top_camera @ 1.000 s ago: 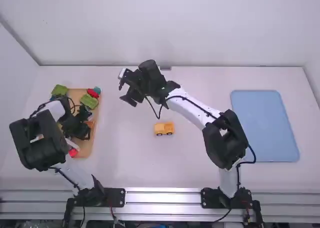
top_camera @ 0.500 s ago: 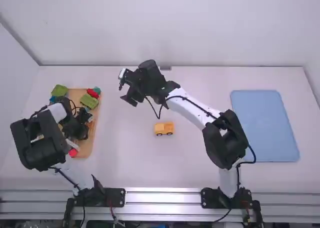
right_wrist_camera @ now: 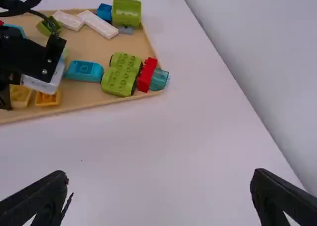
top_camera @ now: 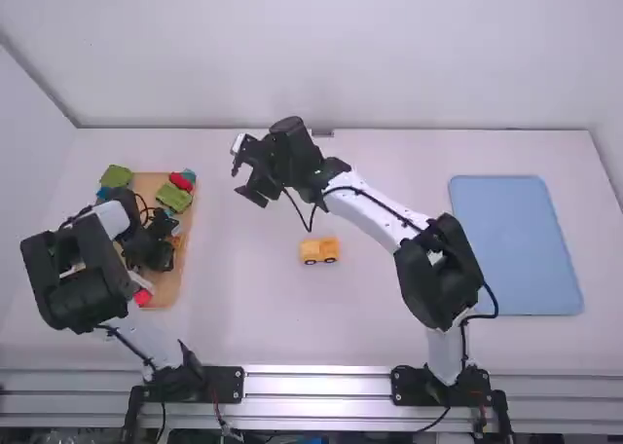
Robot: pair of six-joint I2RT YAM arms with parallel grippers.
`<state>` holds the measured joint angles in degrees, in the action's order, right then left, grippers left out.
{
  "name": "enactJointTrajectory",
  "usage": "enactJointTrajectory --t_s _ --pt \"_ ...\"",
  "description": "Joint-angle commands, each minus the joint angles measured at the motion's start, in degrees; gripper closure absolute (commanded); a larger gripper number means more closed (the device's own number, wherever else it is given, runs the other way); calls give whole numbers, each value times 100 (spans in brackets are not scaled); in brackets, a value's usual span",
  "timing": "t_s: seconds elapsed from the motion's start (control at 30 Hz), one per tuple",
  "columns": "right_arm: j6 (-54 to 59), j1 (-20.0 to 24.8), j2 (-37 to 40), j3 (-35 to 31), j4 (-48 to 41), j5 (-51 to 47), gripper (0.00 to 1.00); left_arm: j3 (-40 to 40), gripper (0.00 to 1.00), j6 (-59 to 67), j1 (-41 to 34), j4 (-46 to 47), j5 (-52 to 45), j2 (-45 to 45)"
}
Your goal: Assemble lego blocks to make yellow taxi
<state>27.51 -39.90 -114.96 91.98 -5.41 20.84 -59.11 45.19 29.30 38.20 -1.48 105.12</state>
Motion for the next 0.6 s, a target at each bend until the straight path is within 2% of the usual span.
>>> enactJointTrajectory --t_s 0.0,0.1,0.2,0.33,0.4,0.47,0.57 --pt "-20 20 42 149 -46 9 2 26 63 -83 -15 26 -116 11" --pt "-17 22 42 149 -90 7 2 28 63 -2 7 33 -249 11" --pt "-24 24 42 149 -116 7 2 33 68 87 -4 35 -258 11" --pt "-20 26 42 149 -129 9 2 20 81 83 -2 -13 -219 11" --pt "-20 26 42 149 -122 7 2 9 82 87 4 -15 -214 11" --pt "-20 26 42 149 -103 9 2 -11 77 94 -15 -20 -199 9" --pt "-7 68 42 149 -98 9 2 -22 91 50 -9 -146 -216 -92"
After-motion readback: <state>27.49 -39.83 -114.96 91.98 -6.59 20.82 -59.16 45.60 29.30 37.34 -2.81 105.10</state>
